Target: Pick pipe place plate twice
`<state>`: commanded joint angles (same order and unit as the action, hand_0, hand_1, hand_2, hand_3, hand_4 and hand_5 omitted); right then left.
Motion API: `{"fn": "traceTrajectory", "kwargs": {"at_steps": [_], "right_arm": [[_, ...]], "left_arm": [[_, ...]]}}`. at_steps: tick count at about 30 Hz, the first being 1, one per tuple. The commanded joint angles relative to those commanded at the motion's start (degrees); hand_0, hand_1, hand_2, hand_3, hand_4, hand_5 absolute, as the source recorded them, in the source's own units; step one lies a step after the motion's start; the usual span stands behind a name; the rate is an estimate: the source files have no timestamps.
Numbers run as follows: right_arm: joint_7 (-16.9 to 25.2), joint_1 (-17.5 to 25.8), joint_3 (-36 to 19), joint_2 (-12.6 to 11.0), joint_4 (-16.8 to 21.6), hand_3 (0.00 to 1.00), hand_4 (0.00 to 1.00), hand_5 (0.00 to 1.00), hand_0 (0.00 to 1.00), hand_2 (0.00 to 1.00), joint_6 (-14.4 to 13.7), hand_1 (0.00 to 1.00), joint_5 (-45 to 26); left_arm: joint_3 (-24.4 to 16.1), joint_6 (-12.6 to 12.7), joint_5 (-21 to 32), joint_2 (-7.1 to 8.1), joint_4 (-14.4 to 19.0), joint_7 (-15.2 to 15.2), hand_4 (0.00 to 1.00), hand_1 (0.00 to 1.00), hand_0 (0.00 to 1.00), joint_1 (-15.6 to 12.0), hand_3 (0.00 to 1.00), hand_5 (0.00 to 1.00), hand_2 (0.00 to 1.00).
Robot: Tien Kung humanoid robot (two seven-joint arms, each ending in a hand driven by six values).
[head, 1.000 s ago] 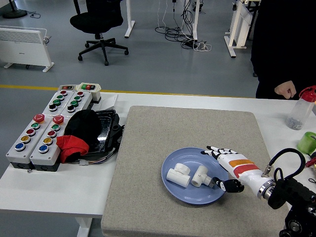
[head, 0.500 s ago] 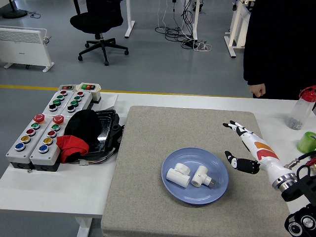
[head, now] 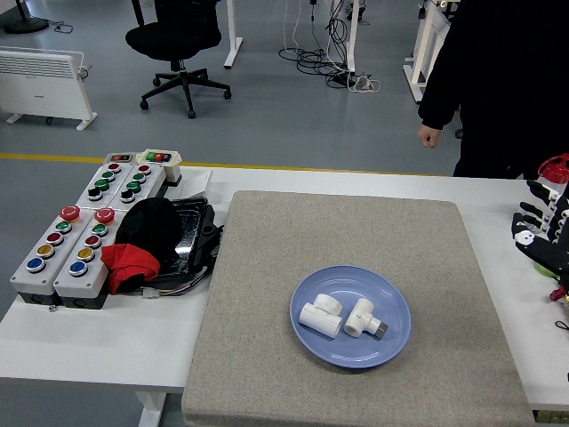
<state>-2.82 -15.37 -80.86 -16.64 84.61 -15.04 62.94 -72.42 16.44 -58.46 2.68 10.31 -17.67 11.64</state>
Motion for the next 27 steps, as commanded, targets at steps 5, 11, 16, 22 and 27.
{"fn": "traceTrajectory", "kwargs": {"at_steps": [5, 11, 16, 22, 27], "right_arm": [[-0.24, 0.93, -1.54, 0.09, -0.05, 0.826, 0.546, 0.487, 0.824, 0.879, 0.19, 0.790, -12.29], [-0.46, 1.34, -1.82, 0.33, -0.17, 0.826, 0.550, 0.518, 0.822, 0.878, 0.39, 0.788, -26.44], [-0.55, 1.54, -2.07, 0.39, -0.24, 0.830, 0.551, 0.524, 0.822, 0.879, 0.31, 0.788, -33.42], [-0.70, 1.86, -2.38, 0.29, -0.25, 0.833, 0.550, 0.535, 0.821, 0.879, 0.24, 0.787, -33.58], [-0.60, 2.11, -2.54, 0.27, -0.34, 0.845, 0.550, 0.537, 0.820, 0.879, 0.31, 0.785, -33.82]], "left_arm": [[0.00, -0.03, 0.02, 0.00, 0.00, 0.04, 0.399, 0.746, 0.712, 0.13, 0.655, 0.998, 0.720], [-0.01, -0.06, -0.01, -0.04, 0.00, 0.05, 0.399, 0.747, 0.712, 0.21, 0.654, 0.998, 0.719], [-0.05, -0.06, -0.05, -0.04, 0.00, 0.06, 0.399, 0.747, 0.712, 0.23, 0.654, 0.998, 0.719], [-0.03, -0.06, 0.03, -0.03, 0.00, 0.10, 0.399, 0.747, 0.712, 0.31, 0.654, 0.998, 0.720], [0.03, -0.09, 0.06, -0.02, 0.00, 0.11, 0.399, 0.747, 0.711, 0.36, 0.655, 0.998, 0.719]]}}
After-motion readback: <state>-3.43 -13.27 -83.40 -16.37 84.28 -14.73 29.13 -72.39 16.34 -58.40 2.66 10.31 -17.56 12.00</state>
